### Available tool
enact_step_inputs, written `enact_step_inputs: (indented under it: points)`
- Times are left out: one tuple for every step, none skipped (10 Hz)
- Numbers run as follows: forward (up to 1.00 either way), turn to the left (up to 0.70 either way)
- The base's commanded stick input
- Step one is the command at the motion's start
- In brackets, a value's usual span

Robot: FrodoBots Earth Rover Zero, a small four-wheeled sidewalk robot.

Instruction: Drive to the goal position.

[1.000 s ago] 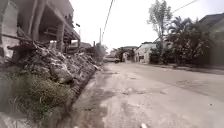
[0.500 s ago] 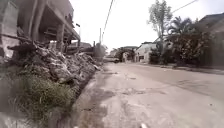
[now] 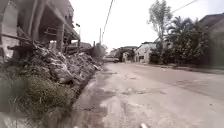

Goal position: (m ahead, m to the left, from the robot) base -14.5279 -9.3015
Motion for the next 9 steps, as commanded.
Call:
enact_step_inputs:
  points:
    - [0.05, 0.0]
    - [0.05, 0.0]
    - [0.05, 0.0]
    - [0.04, 0.0]
    - [0.05, 0.0]
    - [0.05, 0.0]
    - [0.04, 0.0]
    - [0.04, 0.0]
    - [0.05, 0.0]
